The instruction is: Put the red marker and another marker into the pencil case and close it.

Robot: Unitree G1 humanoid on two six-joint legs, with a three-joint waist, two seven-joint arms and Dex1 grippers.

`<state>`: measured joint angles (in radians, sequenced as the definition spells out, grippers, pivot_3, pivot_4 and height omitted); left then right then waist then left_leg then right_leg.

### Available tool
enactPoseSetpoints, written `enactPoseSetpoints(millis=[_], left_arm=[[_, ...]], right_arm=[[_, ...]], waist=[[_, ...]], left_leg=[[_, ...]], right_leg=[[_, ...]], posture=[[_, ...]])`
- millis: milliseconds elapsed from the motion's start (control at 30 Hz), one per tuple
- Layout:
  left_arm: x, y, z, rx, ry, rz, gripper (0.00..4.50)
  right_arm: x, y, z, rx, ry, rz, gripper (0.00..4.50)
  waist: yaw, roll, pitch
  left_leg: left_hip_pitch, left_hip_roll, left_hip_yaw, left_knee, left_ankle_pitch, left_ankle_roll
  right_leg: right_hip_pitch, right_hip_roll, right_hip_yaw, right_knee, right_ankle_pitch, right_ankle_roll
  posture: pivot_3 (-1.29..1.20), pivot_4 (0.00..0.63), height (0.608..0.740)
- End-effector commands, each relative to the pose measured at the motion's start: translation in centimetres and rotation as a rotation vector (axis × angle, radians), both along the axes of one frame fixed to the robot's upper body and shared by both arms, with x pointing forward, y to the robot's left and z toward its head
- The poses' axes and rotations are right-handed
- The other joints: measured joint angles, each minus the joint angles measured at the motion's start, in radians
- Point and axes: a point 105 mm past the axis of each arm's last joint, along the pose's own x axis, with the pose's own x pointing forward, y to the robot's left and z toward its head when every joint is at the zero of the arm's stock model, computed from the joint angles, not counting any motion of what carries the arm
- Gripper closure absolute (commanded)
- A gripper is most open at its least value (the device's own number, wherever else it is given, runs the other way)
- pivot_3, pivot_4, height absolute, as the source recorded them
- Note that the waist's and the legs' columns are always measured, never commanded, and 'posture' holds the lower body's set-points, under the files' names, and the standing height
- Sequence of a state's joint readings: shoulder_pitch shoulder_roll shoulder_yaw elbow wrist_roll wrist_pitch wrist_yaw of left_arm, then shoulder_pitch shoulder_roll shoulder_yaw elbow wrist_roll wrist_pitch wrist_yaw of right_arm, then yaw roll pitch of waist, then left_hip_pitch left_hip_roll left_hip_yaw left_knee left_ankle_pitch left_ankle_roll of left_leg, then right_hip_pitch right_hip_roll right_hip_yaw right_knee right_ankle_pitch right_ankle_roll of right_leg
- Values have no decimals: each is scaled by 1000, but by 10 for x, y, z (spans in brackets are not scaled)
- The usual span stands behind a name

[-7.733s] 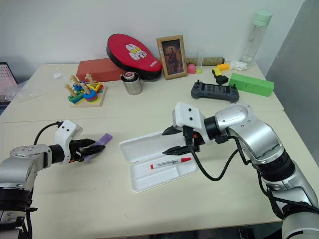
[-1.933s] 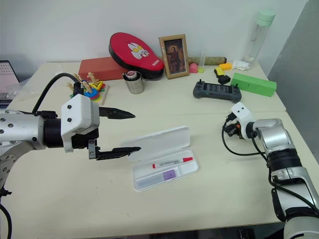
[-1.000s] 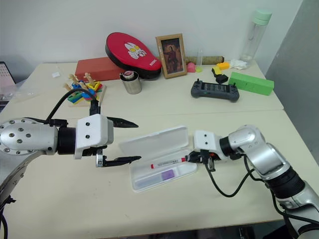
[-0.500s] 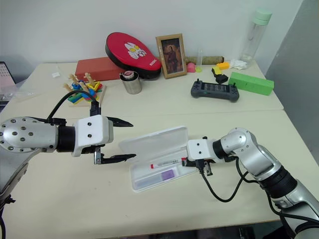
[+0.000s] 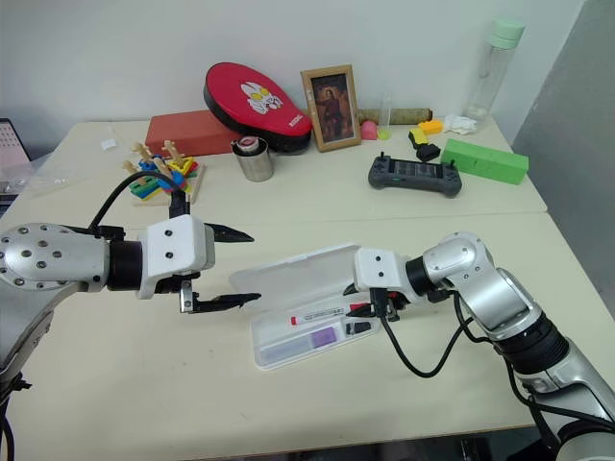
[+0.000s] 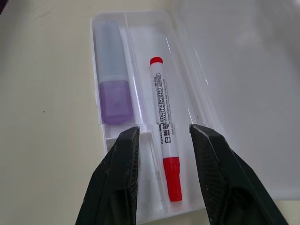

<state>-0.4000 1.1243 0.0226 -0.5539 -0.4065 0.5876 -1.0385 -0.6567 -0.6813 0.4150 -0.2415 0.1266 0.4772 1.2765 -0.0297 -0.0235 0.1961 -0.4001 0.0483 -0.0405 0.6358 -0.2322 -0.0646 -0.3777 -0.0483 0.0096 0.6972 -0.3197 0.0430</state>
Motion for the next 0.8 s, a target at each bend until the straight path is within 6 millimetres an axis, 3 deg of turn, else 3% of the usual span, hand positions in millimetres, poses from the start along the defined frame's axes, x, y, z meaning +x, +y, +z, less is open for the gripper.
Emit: enactPoseSetpoints(millis=[33, 233, 433, 667, 800], left_arm=[[-1, -3, 20, -49, -54, -8, 0], [2, 3, 37, -113, -81, 30, 0], [20, 27, 44, -129, -94, 154, 0], [40, 49, 32, -189, -38, 274, 0], [47, 54, 26, -209, -11, 302, 462]], right_arm=[[-2, 0, 21, 33, -45, 12, 2749], [3, -7, 43, 84, -46, -29, 2749], [11, -17, 57, 105, -58, -80, 2749], [17, -19, 72, 139, -87, -106, 4447], [16, -19, 75, 148, -92, -108, 4500]], waist=[[0, 0, 0], [-1, 0, 0], [0, 0, 0], [-2, 0, 0], [-1, 0, 0]], left_leg=[[0, 0, 0, 0, 0, 0], [0, 0, 0, 0, 0, 0], [0, 0, 0, 0, 0, 0], [0, 0, 0, 0, 0, 0], [-1, 0, 0, 0, 0, 0]], right_leg=[[0, 0, 0, 0, 0, 0], [0, 0, 0, 0, 0, 0], [0, 0, 0, 0, 0, 0], [-1, 0, 0, 0, 0, 0], [-1, 0, 0, 0, 0, 0]], posture=[[0, 150, 740], [0, 150, 740], [0, 150, 740], [0, 150, 740], [0, 150, 740]])
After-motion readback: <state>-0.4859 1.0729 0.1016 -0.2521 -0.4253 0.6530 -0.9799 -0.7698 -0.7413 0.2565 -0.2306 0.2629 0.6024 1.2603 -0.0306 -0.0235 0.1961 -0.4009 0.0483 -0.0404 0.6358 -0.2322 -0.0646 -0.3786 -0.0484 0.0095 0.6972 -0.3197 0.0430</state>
